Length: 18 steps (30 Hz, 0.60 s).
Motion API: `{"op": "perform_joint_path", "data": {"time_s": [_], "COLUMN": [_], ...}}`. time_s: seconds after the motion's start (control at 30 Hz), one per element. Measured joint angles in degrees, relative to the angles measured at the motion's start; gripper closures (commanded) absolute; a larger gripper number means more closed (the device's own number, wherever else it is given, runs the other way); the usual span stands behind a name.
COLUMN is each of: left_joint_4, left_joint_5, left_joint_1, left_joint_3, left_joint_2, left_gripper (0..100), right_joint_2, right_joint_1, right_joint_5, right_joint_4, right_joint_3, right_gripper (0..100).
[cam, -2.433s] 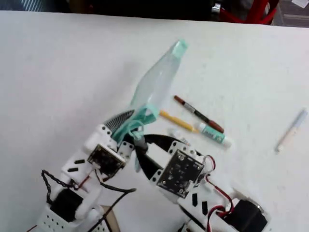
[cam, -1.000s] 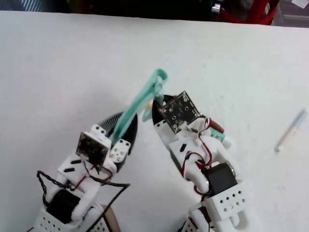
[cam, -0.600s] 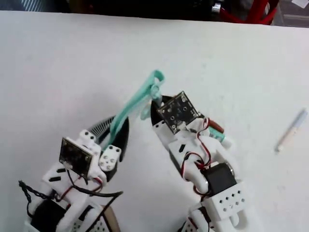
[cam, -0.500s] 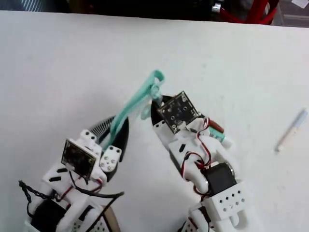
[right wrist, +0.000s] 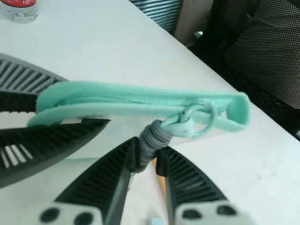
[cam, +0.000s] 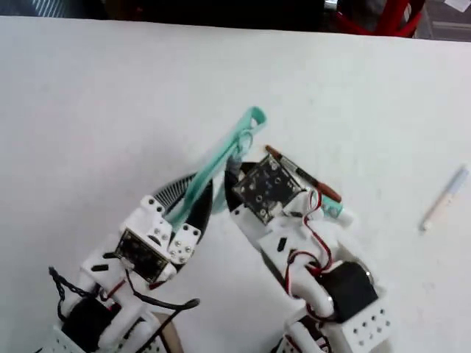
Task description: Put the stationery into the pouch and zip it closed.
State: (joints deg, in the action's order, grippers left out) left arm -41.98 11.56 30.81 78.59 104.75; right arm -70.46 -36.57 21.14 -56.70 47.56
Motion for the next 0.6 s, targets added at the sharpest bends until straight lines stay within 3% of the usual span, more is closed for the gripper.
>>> {"op": "perform_joint_path", "data": {"time_s": [0.3, 0.5, 0.6], "left_joint_4": [0.0, -0.1, -0.1], "left_joint_5": [0.4, 0.5, 0.5], "left_joint_1": [0.1, 0.1, 0.1], "left_joint_3": [0.0, 0.0, 0.0], "left_joint_2": [0.0, 0.0, 0.0], "left_gripper": [98, 98, 98], "right_joint_2": [-8.5, -8.5, -8.5], "right_joint_1": [-3.4, -15.2, -15.7], "right_joint_5": [6.7, 8.9, 8.9], "right_joint_4": [-11.3, -19.1, -20.5], "right_joint_3": [-7.6, -12.4, -14.7], "right_gripper": [98.0, 98.0, 97.8]}}
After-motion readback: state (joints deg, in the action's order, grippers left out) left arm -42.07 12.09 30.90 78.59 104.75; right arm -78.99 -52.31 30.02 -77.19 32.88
